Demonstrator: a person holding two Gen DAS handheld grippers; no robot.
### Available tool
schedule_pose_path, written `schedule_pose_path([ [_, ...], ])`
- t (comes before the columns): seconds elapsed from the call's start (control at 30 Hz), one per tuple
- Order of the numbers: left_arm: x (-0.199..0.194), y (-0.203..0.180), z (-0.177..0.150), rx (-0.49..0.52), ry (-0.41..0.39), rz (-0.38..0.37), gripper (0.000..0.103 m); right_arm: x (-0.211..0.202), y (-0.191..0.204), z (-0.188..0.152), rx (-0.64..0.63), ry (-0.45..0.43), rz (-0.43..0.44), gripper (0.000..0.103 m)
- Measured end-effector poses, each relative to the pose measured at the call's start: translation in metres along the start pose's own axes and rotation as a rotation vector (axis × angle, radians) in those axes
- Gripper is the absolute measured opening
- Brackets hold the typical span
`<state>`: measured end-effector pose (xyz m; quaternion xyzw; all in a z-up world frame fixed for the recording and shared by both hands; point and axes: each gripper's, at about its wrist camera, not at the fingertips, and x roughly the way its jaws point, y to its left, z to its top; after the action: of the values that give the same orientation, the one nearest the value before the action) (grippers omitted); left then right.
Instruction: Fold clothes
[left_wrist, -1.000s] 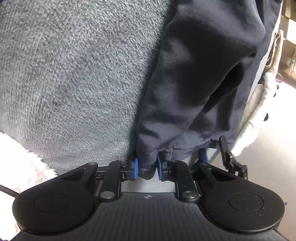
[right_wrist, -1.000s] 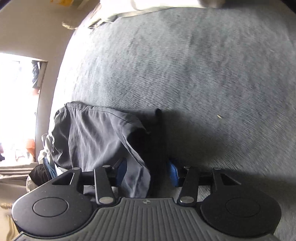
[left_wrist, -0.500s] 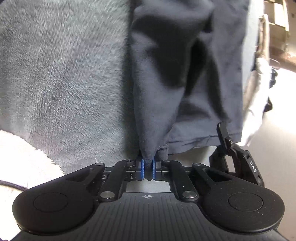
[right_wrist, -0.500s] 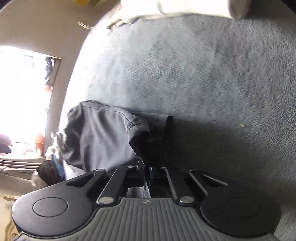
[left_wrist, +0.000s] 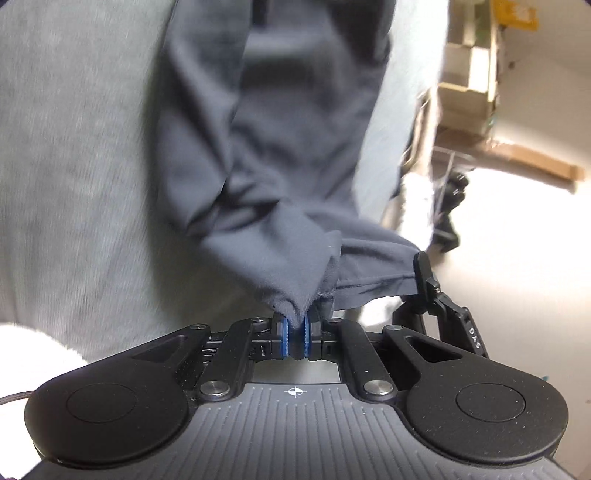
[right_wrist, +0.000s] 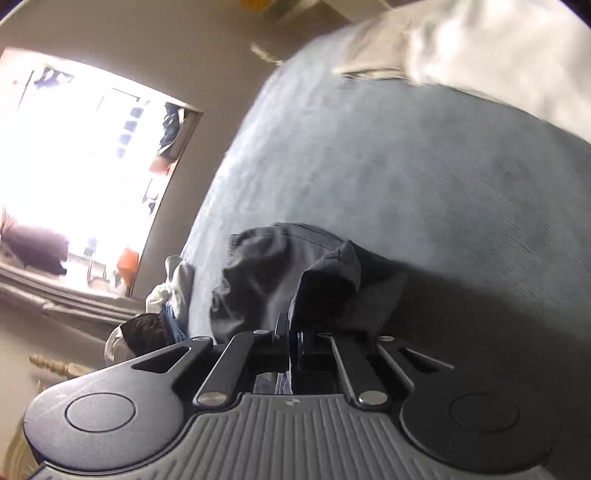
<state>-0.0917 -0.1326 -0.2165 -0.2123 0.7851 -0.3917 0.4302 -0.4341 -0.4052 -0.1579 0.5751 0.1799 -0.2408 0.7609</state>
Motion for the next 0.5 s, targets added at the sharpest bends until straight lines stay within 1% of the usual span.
schedule_pose_path([
  [0.13, -0.018, -0.001, 0.032, -0.028, -0.033, -0.041, 0.005, 0.028, 0.025, 0.016, -0.028, 0.018, 0.012, 0.003],
  [0.37, -0.02, -0.015, 0.096, -0.069, -0.118, -0.09, 0.005, 0.097, 0.069, 0.039, -0.084, 0.055, 0.029, 0.003],
  [0.5, -0.031, -0.017, 0.127, -0.093, -0.163, -0.098, 0.005, 0.139, 0.091, 0.051, -0.124, 0.078, 0.035, 0.004],
])
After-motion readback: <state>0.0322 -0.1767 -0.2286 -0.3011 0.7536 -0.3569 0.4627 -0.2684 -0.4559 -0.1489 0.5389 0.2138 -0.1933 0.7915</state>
